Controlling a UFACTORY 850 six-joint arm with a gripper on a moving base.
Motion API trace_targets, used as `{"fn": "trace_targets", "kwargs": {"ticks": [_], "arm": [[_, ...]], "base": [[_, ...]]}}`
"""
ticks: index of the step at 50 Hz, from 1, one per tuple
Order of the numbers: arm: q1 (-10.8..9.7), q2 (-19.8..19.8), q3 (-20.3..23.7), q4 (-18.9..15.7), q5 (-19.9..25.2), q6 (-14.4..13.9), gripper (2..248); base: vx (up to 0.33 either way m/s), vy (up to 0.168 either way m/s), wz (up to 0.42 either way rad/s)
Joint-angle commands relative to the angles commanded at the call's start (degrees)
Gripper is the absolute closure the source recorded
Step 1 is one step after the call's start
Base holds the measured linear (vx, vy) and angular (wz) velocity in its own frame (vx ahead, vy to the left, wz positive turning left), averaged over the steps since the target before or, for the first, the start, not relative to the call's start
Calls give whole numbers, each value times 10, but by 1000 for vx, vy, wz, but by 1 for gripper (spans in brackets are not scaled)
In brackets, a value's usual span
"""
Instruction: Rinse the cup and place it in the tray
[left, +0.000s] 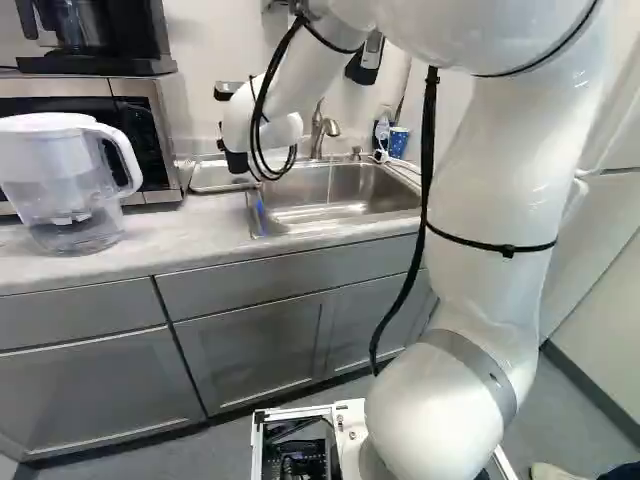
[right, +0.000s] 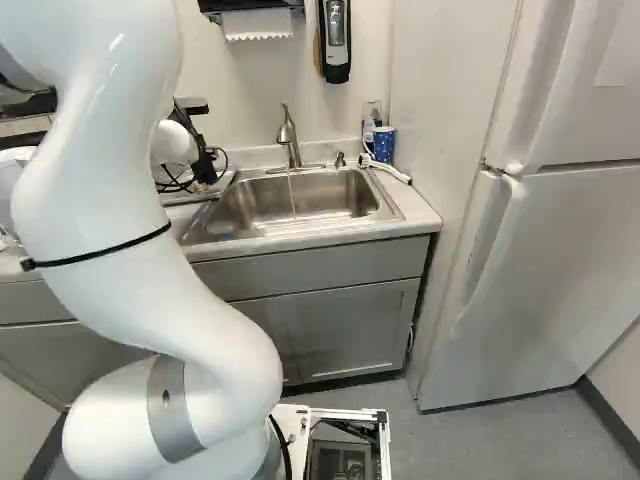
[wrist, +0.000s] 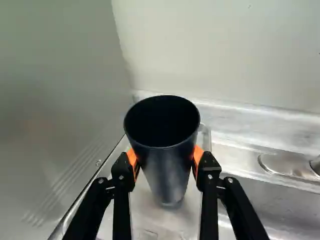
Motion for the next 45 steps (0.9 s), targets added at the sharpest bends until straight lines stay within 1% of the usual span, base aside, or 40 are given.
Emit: {"fn": "trace_targets", "kwargs": {"ticks": [15, 39, 40, 45], "arm": [[2, -16, 1, 0, 4, 0, 126], [2, -16, 1, 0, 4, 0, 126], [2, -16, 1, 0, 4, 0, 102], [2, -16, 1, 0, 4, 0, 102]], "base": [[0, 0, 0], [0, 0, 0], [0, 0, 0], [0, 0, 0]]}}
